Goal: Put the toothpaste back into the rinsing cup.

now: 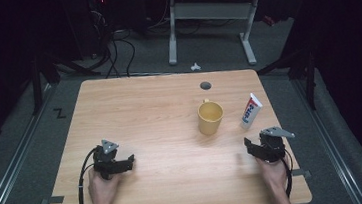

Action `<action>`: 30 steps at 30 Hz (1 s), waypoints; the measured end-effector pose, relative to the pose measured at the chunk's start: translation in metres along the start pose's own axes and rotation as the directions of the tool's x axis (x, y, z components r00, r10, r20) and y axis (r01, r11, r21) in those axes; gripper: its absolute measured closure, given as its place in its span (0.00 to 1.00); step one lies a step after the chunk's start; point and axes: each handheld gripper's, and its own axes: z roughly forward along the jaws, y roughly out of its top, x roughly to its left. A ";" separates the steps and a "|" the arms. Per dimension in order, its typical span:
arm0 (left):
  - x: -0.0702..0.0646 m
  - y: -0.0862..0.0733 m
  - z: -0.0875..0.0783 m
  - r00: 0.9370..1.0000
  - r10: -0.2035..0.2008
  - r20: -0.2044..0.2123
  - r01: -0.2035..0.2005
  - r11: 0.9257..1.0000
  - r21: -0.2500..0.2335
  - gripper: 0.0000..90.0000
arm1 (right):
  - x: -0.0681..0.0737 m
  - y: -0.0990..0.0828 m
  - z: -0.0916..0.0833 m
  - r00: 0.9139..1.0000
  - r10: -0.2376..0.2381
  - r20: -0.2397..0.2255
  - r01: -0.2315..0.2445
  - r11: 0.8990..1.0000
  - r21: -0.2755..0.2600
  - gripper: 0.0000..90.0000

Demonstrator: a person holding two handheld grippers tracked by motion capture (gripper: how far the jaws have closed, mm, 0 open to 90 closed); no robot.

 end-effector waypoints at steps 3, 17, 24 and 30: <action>0.000 0.000 0.000 1.000 0.000 0.000 0.000 1.000 0.000 0.13 | -0.002 0.007 0.000 1.000 0.002 0.009 -0.002 1.000 -0.010 0.40; 0.000 0.000 0.000 1.000 0.000 -0.001 0.000 1.000 0.000 0.13 | -0.016 0.033 0.018 0.999 0.048 -0.012 -0.049 0.998 -0.029 0.46; 0.000 0.000 0.000 1.000 0.000 -0.002 0.000 1.000 0.000 0.13 | -0.019 0.043 0.026 0.998 0.067 -0.010 -0.067 0.997 -0.036 0.47; 0.000 0.000 0.000 1.000 -0.001 -0.002 0.001 1.000 0.000 0.13 | -0.019 0.054 0.035 0.998 0.062 0.003 -0.062 0.997 -0.047 0.47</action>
